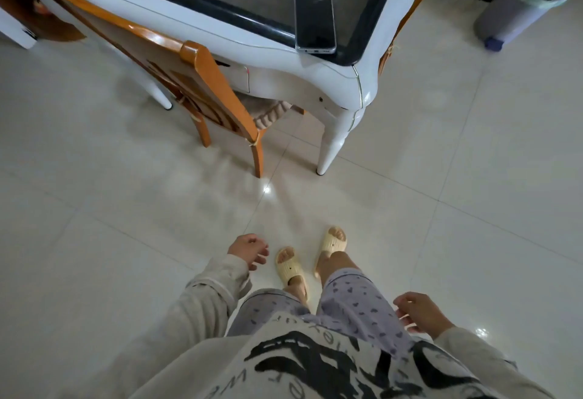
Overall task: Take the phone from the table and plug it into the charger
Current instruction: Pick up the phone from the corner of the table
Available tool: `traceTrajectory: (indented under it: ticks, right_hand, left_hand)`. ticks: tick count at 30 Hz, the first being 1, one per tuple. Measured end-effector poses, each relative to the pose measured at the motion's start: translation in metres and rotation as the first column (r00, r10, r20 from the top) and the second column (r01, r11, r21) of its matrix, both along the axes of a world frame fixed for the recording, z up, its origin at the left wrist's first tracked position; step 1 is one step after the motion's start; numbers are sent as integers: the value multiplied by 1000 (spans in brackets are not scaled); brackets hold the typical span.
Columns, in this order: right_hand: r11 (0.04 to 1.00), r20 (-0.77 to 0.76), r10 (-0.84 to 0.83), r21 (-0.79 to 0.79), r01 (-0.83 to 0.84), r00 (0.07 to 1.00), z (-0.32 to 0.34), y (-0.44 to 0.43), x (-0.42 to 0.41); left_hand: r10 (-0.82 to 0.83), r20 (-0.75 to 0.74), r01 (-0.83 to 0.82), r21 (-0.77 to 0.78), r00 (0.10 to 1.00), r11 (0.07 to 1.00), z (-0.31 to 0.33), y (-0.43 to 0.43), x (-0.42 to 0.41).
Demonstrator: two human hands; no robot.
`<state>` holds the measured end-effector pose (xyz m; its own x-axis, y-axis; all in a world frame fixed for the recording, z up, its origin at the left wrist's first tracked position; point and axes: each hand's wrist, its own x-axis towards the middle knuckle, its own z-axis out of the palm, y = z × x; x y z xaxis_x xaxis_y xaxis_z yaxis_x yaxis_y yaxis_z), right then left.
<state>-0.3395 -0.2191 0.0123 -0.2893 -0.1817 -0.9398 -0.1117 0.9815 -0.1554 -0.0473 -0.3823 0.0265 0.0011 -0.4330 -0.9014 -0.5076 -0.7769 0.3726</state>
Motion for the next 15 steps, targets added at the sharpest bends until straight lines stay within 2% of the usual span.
traceTrajectory:
  ticks: [5,10,15]
  right_hand:
    - [998,23,70,-10,-70,997,-3,-45,-11]
    - [984,21,156,-84,-154,987,-1,-118,-33]
    - [964,26,202,-179,-194,979,11,-196,-57]
  left_hand:
    - [55,5,-55,21,999,998,-5,-18,-10]
    - [146,94,-155,100,985,983,-18,-18,-13]
    - [80,185,-109,149,979,983,-24,-31,-22]
